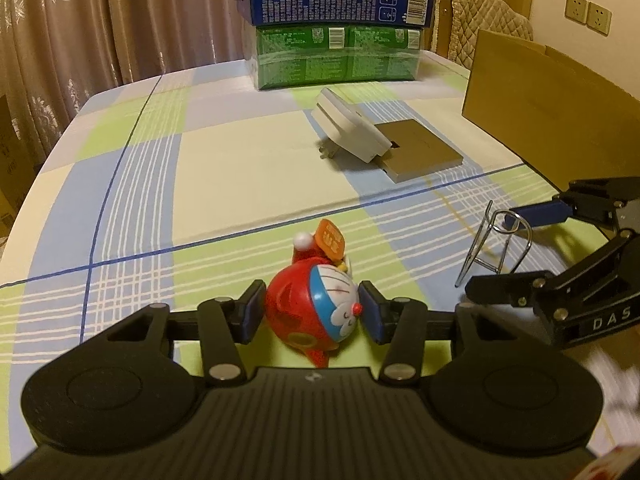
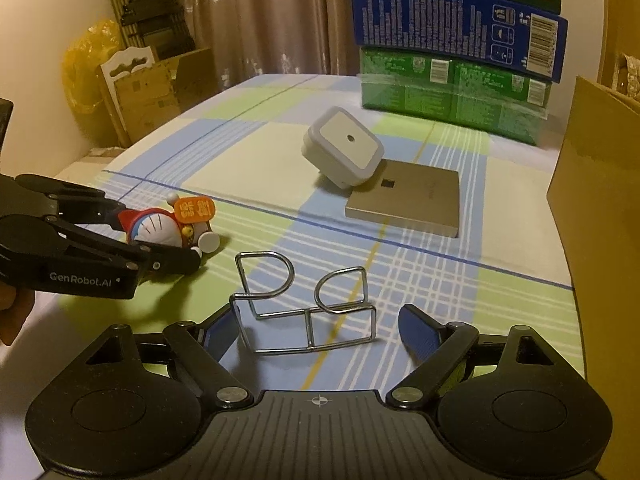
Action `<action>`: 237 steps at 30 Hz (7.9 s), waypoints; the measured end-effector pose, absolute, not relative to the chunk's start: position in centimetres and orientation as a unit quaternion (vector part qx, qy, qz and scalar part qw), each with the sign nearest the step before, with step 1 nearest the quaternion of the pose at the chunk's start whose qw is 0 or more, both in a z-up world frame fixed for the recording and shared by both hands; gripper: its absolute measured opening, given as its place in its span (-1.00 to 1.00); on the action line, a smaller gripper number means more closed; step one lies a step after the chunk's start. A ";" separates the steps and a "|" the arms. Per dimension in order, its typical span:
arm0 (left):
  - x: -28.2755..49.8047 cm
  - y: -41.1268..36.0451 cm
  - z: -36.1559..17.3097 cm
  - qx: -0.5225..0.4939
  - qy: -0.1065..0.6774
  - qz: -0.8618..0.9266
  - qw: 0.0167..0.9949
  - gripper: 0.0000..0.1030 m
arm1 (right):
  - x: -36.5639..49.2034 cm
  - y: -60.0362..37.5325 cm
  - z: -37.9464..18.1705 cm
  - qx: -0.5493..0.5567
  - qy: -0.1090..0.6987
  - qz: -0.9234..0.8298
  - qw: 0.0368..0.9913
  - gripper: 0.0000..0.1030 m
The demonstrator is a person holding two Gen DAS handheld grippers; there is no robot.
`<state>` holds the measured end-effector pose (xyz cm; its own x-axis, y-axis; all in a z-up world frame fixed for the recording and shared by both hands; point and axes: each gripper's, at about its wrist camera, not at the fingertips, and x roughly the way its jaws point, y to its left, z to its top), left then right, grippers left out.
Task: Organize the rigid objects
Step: 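Lift the Doraemon figure with the left tool while the right tool lifts the wire stand, then carry the Doraemon figure and wire stand over the cardboard box with both tools, then open both tools to drop the Doraemon figure and wire stand into the box, then move both tools back toward the white night light and gold router plate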
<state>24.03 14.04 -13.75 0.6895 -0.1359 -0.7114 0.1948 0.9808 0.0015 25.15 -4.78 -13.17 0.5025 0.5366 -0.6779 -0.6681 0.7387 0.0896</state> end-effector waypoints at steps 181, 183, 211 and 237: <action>13.5 -4.1 4.0 -0.014 0.323 -0.089 0.942 -0.02 | 17.1 -30.9 6.3 0.059 0.312 0.163 0.934 0.59; 12.7 -3.0 4.1 -0.014 0.323 -0.079 0.943 0.01 | 16.3 -30.0 6.7 0.060 0.310 0.170 0.934 0.59; 8.0 5.5 3.8 -0.022 0.324 0.008 0.946 0.34 | 12.0 -19.5 6.0 0.036 0.323 0.248 0.913 0.59; 22.1 9.4 -2.9 0.041 0.308 0.015 0.950 0.78 | 22.0 -9.9 -4.2 0.012 0.351 0.269 0.897 0.59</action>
<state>22.15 9.42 -2.92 0.8099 0.0536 -0.5841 -0.0028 0.9962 0.0875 21.99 -9.87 -4.17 0.6091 0.4913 -0.6226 -0.4737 0.8550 0.2112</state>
